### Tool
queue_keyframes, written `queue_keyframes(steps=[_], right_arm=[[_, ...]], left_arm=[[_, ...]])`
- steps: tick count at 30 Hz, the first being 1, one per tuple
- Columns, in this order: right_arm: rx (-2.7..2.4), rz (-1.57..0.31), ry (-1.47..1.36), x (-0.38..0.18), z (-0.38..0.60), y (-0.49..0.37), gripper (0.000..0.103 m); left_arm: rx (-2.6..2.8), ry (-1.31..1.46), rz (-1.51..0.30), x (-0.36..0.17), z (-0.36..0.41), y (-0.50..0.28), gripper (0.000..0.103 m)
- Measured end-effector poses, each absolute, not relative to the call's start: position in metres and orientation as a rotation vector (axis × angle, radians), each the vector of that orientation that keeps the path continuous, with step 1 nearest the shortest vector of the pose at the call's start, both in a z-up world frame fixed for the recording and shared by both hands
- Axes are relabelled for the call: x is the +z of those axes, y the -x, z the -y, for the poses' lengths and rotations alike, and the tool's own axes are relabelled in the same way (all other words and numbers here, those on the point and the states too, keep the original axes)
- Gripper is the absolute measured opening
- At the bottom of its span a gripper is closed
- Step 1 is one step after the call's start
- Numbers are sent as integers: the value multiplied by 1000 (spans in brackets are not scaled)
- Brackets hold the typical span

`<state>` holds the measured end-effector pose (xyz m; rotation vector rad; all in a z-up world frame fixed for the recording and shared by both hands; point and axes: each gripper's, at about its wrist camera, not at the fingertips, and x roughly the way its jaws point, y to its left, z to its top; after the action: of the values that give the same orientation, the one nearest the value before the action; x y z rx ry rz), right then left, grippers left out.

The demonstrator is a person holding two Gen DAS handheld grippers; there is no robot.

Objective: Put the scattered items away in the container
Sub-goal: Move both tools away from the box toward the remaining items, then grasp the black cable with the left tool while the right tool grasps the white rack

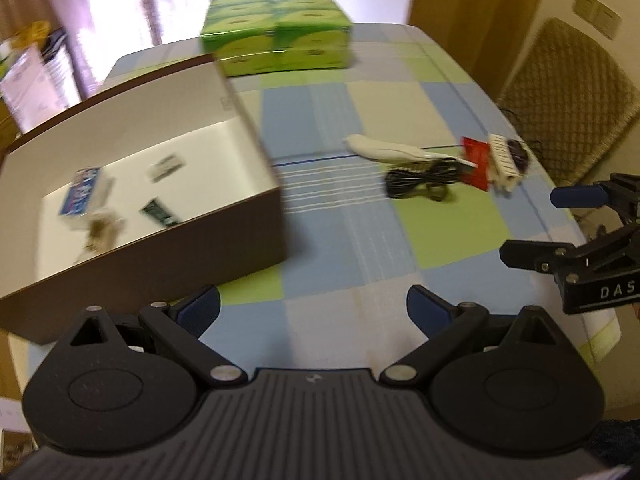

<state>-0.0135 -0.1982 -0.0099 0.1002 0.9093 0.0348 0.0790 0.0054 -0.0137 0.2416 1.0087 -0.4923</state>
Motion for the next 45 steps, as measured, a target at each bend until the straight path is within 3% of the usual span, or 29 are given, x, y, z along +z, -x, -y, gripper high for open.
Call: queue_keyframes(steps=[15,23,27,34,41,43,45], right_arm=[[-150,-936,-226,-34,291,26,101],[-189,-978,-288,-56,320,15,101],[-211,-995,-317,-63,332,11,101],[-253,-1024,-346,-73,350,7,101],[-278,-1030,-383,-77,362,3,101],[-274,-1017,-396,-76,363,1,101],[-261,-993,-410,-74,362,-1,101]], left_arm=[[-705,-339,-983,-49,90,-102,97],[-807,-550,-872,-76,124,-118,87],[-859,-690,-808,-91,144,-122,79],[-907,-852,-736,-115,166,-132,52],[-964,-954,-637,-127,181,-135,37],[-969,-989,-619,-133,184,-134,21],[-964,-1009,-598,-134,184,-132,17]])
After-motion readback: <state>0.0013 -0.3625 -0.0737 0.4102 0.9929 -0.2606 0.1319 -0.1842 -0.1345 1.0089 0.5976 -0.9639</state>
